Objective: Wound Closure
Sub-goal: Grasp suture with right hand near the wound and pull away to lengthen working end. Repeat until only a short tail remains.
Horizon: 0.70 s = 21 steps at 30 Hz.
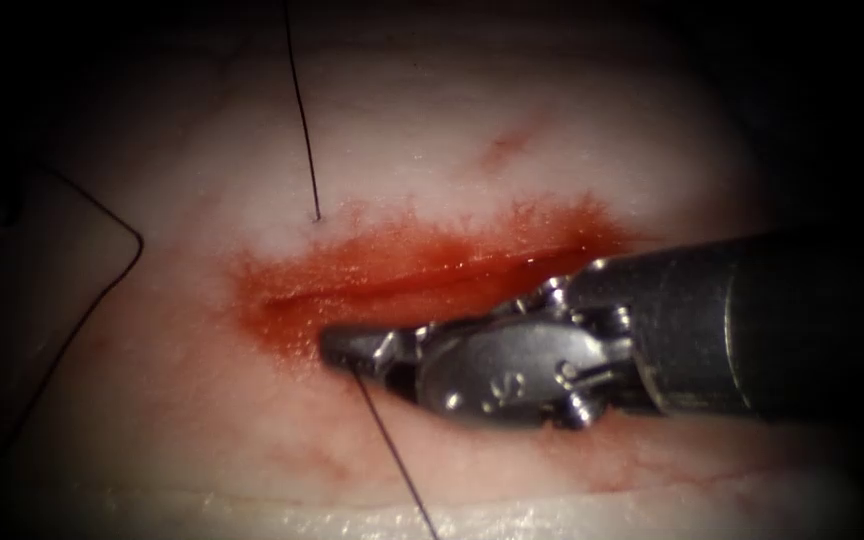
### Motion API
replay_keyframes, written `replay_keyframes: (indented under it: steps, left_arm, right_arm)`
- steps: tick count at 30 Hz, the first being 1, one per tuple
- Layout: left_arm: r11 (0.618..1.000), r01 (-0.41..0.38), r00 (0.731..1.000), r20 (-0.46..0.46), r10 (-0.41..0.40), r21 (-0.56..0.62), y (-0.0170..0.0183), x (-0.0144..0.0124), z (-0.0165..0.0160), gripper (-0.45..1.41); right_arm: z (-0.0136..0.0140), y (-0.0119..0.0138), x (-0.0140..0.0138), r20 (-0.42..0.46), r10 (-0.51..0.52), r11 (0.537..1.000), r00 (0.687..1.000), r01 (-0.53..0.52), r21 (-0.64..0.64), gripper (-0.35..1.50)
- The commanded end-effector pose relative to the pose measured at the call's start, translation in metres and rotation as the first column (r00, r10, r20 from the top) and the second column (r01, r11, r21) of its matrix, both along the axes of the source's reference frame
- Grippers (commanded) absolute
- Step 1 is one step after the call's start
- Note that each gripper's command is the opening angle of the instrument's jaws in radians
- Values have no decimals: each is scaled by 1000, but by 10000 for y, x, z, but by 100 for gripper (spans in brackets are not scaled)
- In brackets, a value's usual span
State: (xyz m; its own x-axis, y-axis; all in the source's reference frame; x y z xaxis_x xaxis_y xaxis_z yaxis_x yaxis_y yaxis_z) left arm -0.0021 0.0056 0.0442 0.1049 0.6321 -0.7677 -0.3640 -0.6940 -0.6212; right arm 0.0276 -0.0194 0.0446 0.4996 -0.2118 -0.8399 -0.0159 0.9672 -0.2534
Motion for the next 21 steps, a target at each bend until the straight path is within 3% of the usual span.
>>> replay_keyframes:
  steps: [1, 8, 11, 14, 21]
  left_arm:
    - [1000, 0, 1000, 1, 0, 0, -1, -5, 6, -45]
    - [1000, 0, 1000, 1, 0, -1, -1, -5, 7, -45]
    - [1000, 1, 1000, 0, -1, -1, -1, -6, 7, -45]
    - [1000, 2, 1000, -1, -2, -2, -1, -7, 8, -45]
    - [1000, 2, 1000, -1, -2, -2, -1, -7, 8, -45]
  right_arm:
    - [-4, -6, 1, -5, 5, 1000, 1000, -5, 13, -35]
    - [-57, -49, -29, -20, -3, 999, 1000, 4, 46, -35]
    - [-91, -81, -39, -25, -16, 999, 1000, 17, 48, -35]
    - [-123, -110, -42, -34, -25, 999, 999, 26, 47, -35]
    - [-178, -149, -42, -50, -87, 994, 995, 90, 58, -35]
